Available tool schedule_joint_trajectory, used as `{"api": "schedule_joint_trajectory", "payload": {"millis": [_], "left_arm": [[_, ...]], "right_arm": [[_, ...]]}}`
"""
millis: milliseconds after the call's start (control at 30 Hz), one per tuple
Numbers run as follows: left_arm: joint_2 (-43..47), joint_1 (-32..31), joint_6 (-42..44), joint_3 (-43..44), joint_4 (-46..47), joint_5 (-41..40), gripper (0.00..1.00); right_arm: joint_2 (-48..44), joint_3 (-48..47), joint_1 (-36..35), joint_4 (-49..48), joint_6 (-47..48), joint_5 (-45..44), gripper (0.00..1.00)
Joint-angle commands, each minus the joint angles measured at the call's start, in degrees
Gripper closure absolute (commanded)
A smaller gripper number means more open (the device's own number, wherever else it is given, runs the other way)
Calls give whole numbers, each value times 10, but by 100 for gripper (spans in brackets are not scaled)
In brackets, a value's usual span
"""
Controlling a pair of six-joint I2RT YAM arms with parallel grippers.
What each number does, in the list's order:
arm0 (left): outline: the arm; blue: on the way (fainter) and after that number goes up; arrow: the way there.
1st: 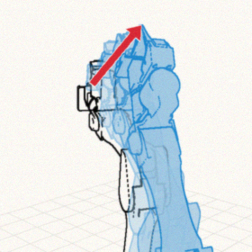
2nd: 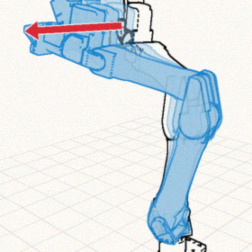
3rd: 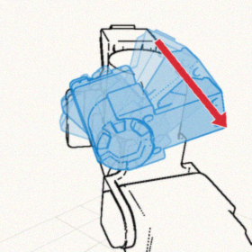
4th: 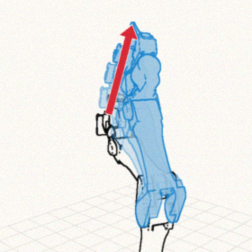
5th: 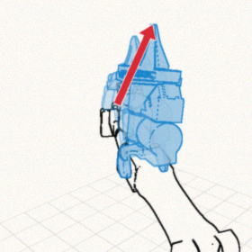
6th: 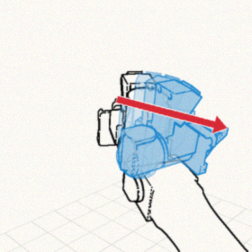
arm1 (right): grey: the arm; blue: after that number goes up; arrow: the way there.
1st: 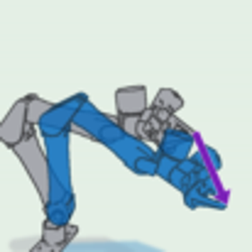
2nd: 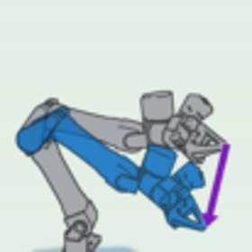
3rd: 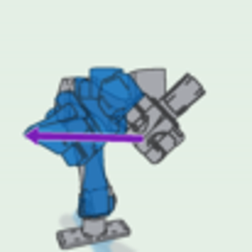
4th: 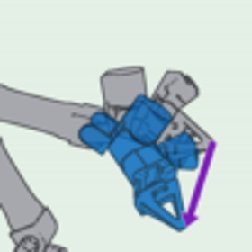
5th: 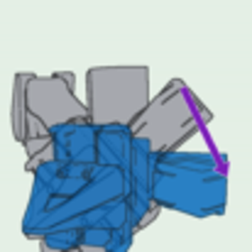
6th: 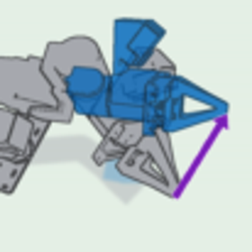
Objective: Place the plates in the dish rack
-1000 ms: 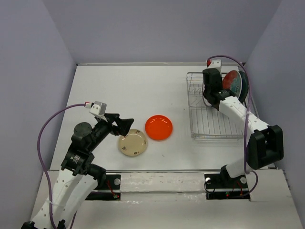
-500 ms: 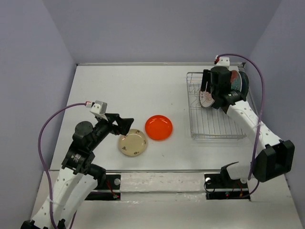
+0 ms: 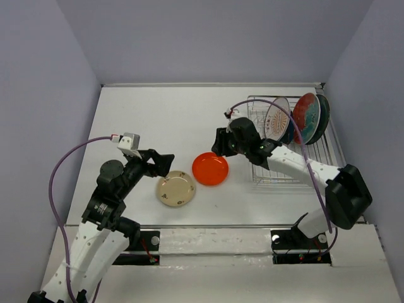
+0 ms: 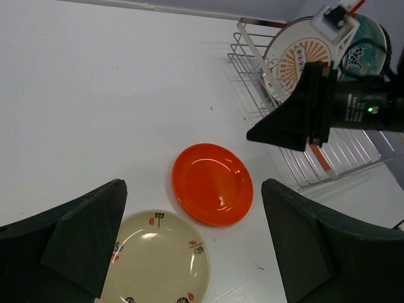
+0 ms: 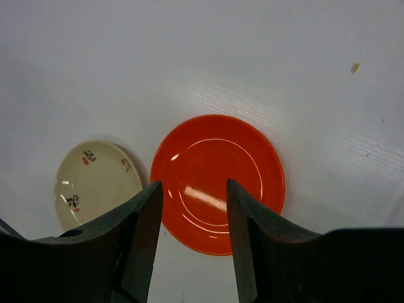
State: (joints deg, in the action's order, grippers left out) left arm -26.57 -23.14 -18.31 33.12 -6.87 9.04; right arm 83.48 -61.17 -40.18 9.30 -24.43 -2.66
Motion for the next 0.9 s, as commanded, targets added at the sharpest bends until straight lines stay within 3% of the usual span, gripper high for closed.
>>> {"api": "schedule_joint_trajectory", "payload": {"millis": [0, 167, 267, 333, 600, 867], "left_arm": [[-12, 6, 3, 4, 14, -8, 1], [-16, 6, 1, 4, 14, -10, 1], [-15, 7, 1, 3, 16, -6, 1], [-15, 8, 2, 3, 16, -3, 1], [-16, 11, 3, 3, 20, 6, 1], [-15, 11, 4, 3, 20, 8, 1]], "right_arm": [[50, -2, 1, -61, -50, -15, 51], [111, -68, 1, 19, 73, 19, 48], [149, -111, 1, 101, 144, 62, 37], [166, -126, 18, 141, 168, 57, 36], [202, -146, 50, 193, 220, 100, 35], [264, -170, 70, 215, 285, 210, 36]]}}
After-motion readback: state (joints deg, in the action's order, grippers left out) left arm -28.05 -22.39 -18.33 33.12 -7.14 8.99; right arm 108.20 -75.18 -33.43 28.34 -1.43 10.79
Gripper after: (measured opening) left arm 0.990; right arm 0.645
